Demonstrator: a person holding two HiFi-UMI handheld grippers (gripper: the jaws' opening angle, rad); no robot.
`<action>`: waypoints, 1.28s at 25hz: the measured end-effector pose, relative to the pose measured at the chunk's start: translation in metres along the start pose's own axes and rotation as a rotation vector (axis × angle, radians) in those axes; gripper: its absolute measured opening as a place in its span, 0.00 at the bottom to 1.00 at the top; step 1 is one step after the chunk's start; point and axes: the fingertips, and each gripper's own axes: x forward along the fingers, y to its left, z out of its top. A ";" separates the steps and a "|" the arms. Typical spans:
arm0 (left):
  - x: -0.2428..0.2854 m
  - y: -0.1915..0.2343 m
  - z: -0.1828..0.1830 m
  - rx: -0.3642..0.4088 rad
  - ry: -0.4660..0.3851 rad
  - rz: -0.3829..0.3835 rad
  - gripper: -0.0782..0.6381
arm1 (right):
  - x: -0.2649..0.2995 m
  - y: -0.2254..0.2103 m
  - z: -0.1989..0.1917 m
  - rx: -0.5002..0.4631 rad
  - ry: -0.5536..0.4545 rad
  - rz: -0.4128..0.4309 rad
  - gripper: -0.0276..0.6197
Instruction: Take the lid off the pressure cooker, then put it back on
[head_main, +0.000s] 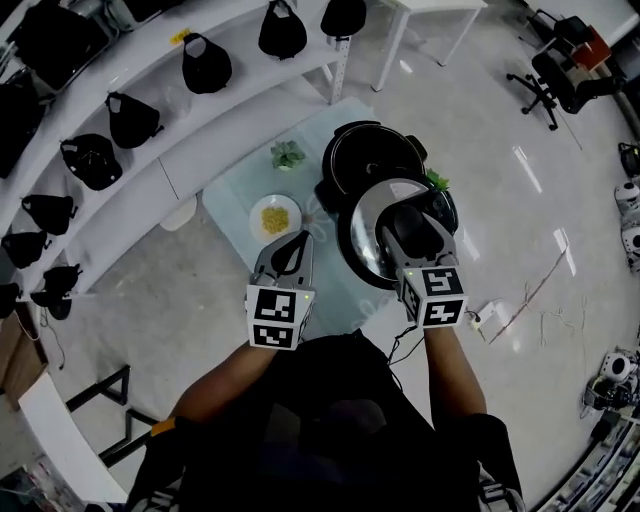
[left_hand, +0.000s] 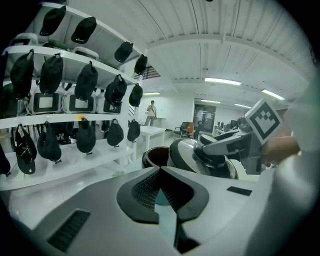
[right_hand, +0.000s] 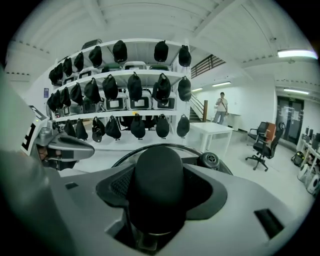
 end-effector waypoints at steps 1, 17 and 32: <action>0.003 0.002 0.003 -0.003 0.002 0.013 0.12 | 0.007 -0.004 0.007 -0.011 -0.002 0.016 0.49; 0.029 0.028 0.025 -0.076 0.021 0.254 0.12 | 0.124 -0.034 0.053 -0.191 0.055 0.255 0.49; 0.030 0.033 0.017 -0.126 0.010 0.337 0.12 | 0.160 -0.029 0.037 -0.219 0.123 0.339 0.49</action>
